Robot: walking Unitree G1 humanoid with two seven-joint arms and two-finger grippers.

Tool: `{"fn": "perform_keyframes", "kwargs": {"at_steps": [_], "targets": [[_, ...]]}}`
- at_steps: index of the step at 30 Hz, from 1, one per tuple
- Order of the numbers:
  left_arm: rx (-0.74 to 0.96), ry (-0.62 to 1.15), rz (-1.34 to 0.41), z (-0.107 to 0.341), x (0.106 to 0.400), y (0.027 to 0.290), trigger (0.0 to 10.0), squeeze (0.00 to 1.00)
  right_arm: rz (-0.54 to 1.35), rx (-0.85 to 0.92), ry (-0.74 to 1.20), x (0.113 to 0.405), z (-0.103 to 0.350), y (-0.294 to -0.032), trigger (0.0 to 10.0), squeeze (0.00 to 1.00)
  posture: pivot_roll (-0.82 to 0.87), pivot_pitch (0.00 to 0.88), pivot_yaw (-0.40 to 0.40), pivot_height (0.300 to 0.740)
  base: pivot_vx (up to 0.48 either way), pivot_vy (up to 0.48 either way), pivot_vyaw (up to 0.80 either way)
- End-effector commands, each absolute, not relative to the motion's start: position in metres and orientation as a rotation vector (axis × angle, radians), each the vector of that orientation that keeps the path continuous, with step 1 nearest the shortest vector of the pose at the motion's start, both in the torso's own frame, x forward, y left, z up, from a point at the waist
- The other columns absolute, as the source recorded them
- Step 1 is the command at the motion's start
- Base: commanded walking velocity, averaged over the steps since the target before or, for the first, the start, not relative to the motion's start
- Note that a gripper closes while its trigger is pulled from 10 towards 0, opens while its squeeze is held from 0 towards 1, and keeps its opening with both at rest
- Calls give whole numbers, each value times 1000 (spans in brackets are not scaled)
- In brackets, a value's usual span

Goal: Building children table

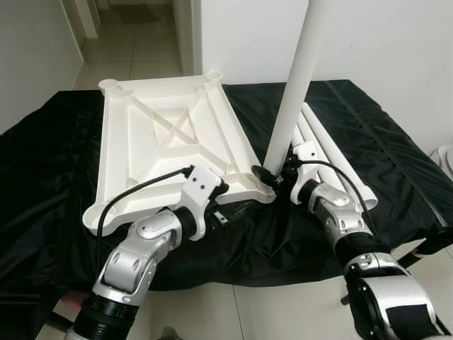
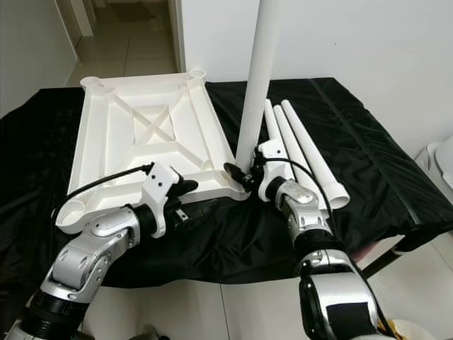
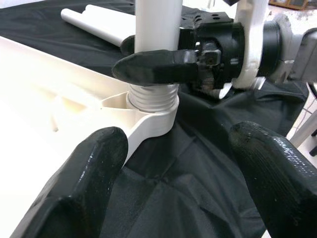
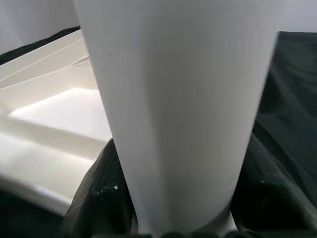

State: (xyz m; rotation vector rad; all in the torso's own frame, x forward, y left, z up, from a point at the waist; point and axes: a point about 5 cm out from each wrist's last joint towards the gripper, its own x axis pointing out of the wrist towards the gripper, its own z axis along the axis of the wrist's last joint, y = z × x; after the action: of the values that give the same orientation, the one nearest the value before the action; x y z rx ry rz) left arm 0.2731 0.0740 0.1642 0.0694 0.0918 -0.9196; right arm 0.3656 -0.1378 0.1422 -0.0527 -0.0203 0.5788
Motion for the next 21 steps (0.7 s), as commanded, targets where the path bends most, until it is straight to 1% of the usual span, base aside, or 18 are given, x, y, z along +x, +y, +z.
{"fn": "perform_keyframes", "kwargs": {"at_steps": [1, 3, 8, 9, 10, 12, 13, 15, 18, 19, 21], "targets": [[67, 100, -902, 164, 276, 74, 10000, 0, 474, -1, 9, 366, 138, -135, 0, 0, -47, 28, 7, 740, 0, 0, 0], [65, 97, -900, 164, 276, 73, 10000, 0, 398, 36, 10, 366, 138, -128, 0, 0, -48, 30, 7, 740, 0, 0, 0], [64, 96, -900, 164, 276, 73, 10000, 0, 346, 50, -1, 365, 139, -120, 0, 0, -47, 30, 7, 740, 0, 0, 0], [64, 96, -901, 164, 276, 73, 10000, 0, 274, 66, 0, 365, 139, -116, 0, 0, -48, 30, 7, 740, 0, 0, 0], [64, 96, -901, 164, 276, 73, 10000, 0, 274, 66, 0, 365, 139, -116, 0, 0, -48, 30, 7, 740, 0, 0, 0], [72, 98, -904, 163, 277, 72, 10000, 0, 132, 102, 13, 365, 138, -106, 0, 0, -48, 32, 10, 740, 0, 0, 0], [72, 98, -904, 163, 277, 72, 10000, 0, 132, 102, 13, 365, 138, -106, 0, 0, -48, 32, 10, 740, 0, 0, 0], [75, 97, -906, 163, 277, 72, 10000, 0, 57, 116, 17, 363, 137, -99, 0, 0, -50, 32, 11, 740, 0, 0, 0], [74, 96, -907, 164, 277, 72, 10000, 0, 41, 117, 20, 361, 138, -93, 0, 0, -49, 32, 10, 740, 0, 0, 0], [73, 96, -907, 164, 277, 72, 10000, 0, 36, 132, 20, 360, 139, -87, 0, 0, -48, 32, 10, 740, 0, 0, 0], [73, 95, -907, 164, 277, 72, 10000, 0, 34, 143, 21, 359, 140, -82, 0, 0, -48, 32, 10, 740, 0, 0, 0]]}}
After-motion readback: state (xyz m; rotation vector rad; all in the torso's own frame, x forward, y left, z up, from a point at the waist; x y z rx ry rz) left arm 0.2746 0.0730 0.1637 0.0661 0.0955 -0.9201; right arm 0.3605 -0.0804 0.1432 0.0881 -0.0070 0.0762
